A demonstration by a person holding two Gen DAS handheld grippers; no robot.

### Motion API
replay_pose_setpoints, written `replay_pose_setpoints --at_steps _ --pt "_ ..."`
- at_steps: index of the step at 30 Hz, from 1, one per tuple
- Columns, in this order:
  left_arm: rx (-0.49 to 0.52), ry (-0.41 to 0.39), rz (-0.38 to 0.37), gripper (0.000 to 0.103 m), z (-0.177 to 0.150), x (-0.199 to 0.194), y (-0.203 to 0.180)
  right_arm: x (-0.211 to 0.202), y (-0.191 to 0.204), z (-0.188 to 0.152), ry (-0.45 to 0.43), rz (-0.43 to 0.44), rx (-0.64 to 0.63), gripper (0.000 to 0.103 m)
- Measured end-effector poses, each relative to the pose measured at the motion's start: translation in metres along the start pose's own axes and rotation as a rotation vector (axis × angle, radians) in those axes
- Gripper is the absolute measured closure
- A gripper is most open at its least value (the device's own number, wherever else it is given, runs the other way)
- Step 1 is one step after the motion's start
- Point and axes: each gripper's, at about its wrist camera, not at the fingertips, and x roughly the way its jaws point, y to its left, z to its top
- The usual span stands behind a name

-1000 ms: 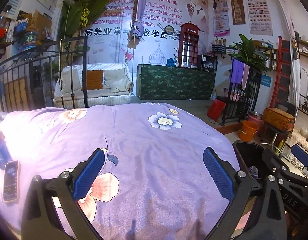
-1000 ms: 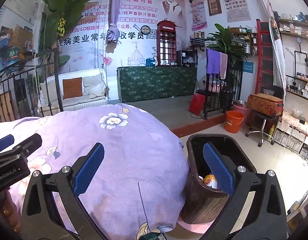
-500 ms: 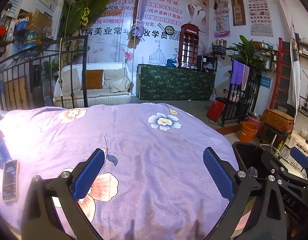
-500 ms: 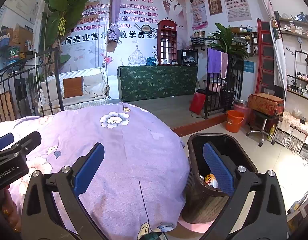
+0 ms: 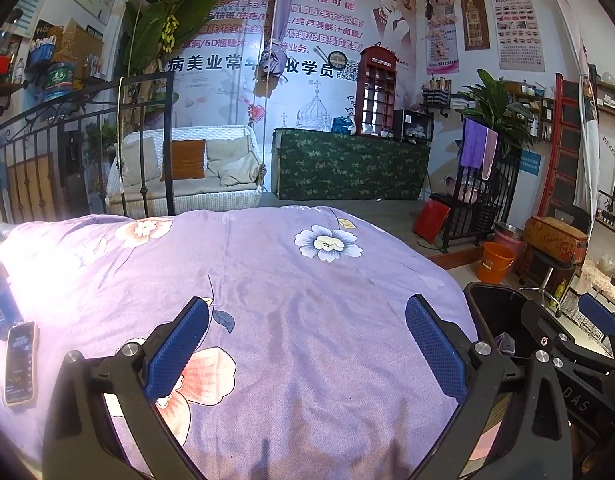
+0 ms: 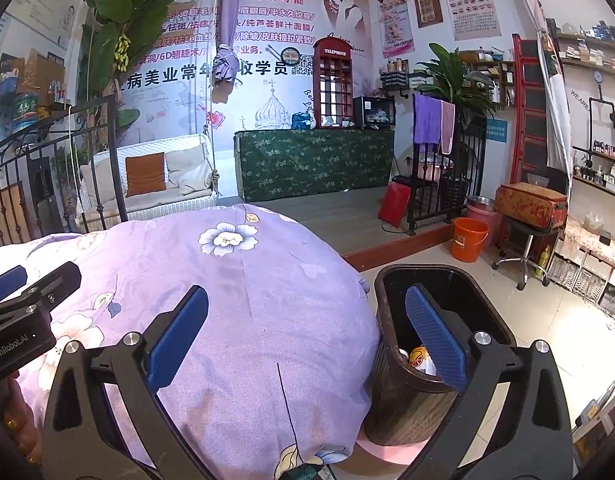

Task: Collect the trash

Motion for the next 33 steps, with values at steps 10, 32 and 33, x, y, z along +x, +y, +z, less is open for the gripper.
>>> replay_pose_setpoints --at_steps 10,32,33 --pt "0.001 0.0 -0.001 0.006 -0.0002 0.0007 0.0024 0.0026 0.0029 -0.001 0.002 0.001 0.001 0.006" --pt "0.002 0.003 0.0 0.006 0.001 0.0006 0.001 0.0046 0.005 -0.0023 0.006 -0.002 0.009 0.006" --pt "0.003 0.003 0.001 0.006 0.0012 0.0013 0.0004 0.0044 0.0051 -0.0031 0.005 -0.003 0.01 0.006"
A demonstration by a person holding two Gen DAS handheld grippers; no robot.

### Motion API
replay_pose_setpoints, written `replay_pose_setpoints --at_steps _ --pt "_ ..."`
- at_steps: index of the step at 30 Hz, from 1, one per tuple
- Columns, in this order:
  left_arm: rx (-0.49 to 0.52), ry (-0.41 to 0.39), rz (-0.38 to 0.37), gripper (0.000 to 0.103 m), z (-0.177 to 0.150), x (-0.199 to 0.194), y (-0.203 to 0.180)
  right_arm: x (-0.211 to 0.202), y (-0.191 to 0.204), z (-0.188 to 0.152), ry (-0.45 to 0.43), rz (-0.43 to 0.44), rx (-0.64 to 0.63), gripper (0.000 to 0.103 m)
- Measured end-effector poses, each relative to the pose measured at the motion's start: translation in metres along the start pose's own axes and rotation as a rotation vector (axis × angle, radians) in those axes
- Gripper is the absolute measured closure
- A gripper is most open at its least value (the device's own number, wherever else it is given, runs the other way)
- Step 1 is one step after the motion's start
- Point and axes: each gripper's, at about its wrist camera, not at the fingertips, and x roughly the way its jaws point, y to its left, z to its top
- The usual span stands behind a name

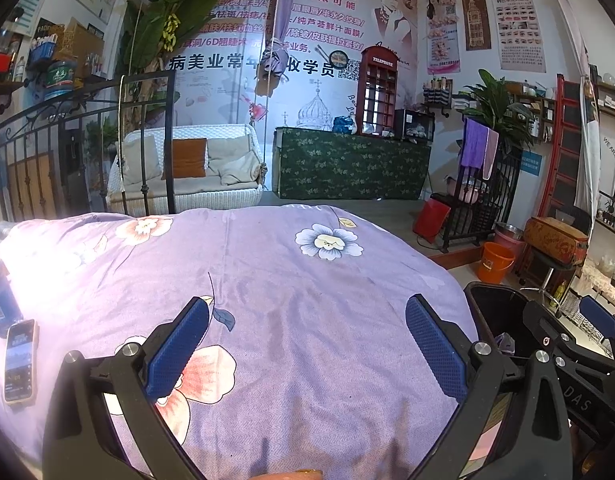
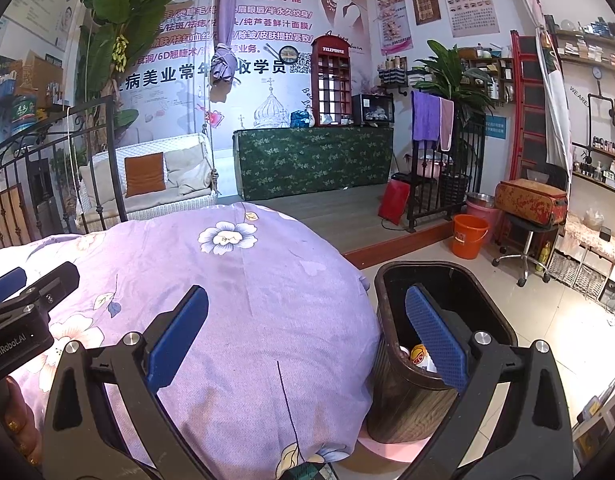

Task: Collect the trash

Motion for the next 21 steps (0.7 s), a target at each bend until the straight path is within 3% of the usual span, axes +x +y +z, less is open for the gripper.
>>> replay_pose_setpoints --at_steps 21 --pt "-0.002 0.021 -0.003 0.006 -0.006 0.0029 0.0034 -0.0018 0.0019 -0.0038 0.007 -0.007 0.01 0.006"
